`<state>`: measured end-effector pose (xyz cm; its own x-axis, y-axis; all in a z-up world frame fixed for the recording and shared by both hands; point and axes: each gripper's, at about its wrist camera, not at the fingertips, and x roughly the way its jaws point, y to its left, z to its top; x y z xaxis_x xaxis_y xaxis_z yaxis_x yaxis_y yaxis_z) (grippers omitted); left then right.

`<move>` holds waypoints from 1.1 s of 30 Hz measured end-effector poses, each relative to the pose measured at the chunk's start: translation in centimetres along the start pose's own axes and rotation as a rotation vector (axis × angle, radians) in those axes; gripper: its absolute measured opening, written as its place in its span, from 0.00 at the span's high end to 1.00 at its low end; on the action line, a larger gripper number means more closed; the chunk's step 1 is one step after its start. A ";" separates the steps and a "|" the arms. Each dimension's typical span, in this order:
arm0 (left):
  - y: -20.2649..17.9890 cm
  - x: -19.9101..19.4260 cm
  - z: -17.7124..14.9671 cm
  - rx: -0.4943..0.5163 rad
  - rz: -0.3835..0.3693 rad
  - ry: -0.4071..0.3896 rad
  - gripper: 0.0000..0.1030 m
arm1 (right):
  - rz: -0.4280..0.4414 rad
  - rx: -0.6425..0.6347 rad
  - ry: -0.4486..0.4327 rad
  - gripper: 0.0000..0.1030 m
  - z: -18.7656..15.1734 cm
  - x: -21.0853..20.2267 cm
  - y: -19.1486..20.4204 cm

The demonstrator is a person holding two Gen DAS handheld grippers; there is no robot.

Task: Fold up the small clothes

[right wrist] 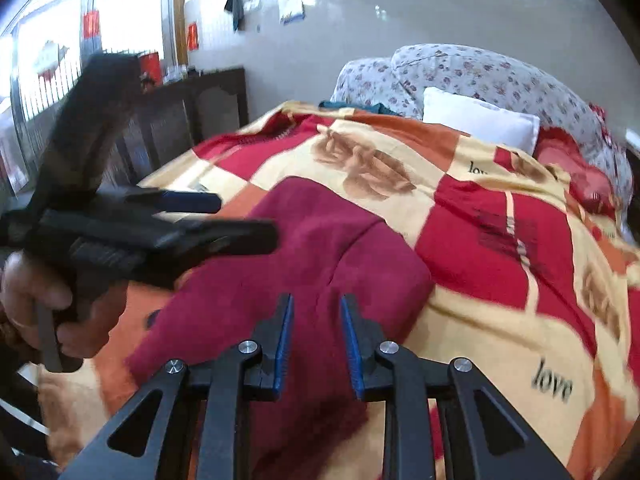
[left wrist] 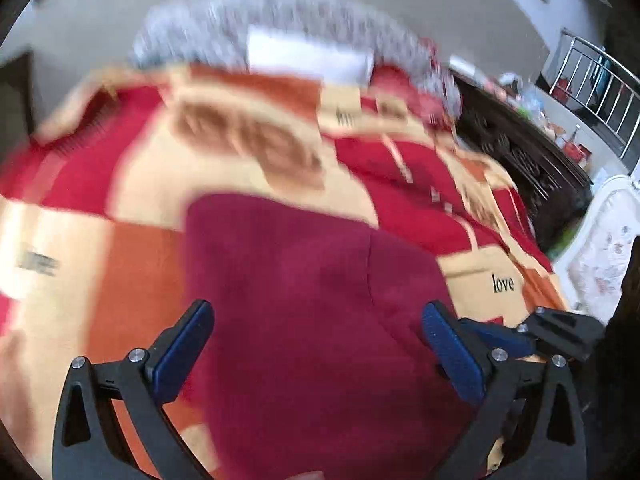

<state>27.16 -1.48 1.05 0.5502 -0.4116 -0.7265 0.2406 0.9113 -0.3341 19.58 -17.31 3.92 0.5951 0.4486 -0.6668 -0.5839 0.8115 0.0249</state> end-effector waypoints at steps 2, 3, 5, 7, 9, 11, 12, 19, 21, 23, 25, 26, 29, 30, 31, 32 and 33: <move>0.7 2.5 -0.1 -0.038 0.051 0.065 0.00 | -0.058 0.005 0.098 0.75 -0.4 2.9 -0.8; 0.9 3.5 -0.4 -0.055 0.058 0.093 0.00 | -0.078 0.019 0.139 0.75 -0.9 4.1 -1.4; 0.4 4.4 -0.7 -0.032 0.103 0.105 0.00 | -0.061 0.064 0.133 0.75 -1.7 4.9 -2.4; -0.7 4.8 -0.5 0.027 0.163 0.138 0.00 | -0.051 0.088 0.131 0.75 -1.9 4.6 -2.8; -1.6 3.6 -0.4 0.051 0.162 0.131 0.00 | -0.045 0.093 0.128 0.75 -1.5 3.7 -2.6; -2.7 0.2 -0.8 0.070 0.112 0.051 0.00 | -0.058 0.080 0.084 0.73 -1.3 0.7 -1.7; -3.3 -1.5 -1.2 0.087 0.126 0.003 0.00 | -0.066 0.076 0.068 0.72 -1.5 -0.6 -1.2; -6.7 -11.0 -10.1 0.160 0.297 -0.223 0.00 | -0.190 0.188 0.005 0.14 -7.5 -11.7 3.2; -7.8 -12.0 -12.9 0.167 0.348 -0.226 0.00 | -0.173 0.226 -0.003 0.12 -10.0 -14.1 4.8; -8.6 -12.6 -15.4 0.162 0.381 -0.223 0.00 | -0.172 0.267 -0.014 0.10 -12.5 -16.1 6.2; -9.0 -13.0 -17.4 0.153 0.360 -0.187 0.00 | -0.163 0.296 -0.014 0.10 -14.7 -17.6 7.3; -9.1 -13.5 -18.6 0.138 0.343 -0.177 0.00 | -0.168 0.306 -0.016 0.10 -15.5 -18.2 7.8; -9.7 -14.2 -20.7 0.118 0.309 -0.157 0.00 | -0.182 0.313 -0.013 0.10 -17.4 -19.4 9.0; -9.9 -14.5 -21.2 0.107 0.321 -0.153 0.00 | -0.195 0.309 -0.016 0.10 -17.8 -19.8 9.4; -10.1 -14.8 -21.5 0.101 0.321 -0.153 0.00 | -0.201 0.303 -0.018 0.10 -18.2 -20.2 9.9; -10.3 -14.9 -21.9 0.099 0.315 -0.151 0.00 | -0.198 0.296 -0.018 0.09 -18.4 -20.4 10.2; -10.4 -15.0 -22.1 0.095 0.300 -0.143 0.00 | -0.199 0.293 -0.021 0.09 -18.7 -20.7 10.5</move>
<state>-1.24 -4.95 2.16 0.7125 -0.1257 -0.6904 0.1204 0.9911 -0.0562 -9.24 -25.07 4.07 0.6944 0.2766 -0.6643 -0.2744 0.9552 0.1109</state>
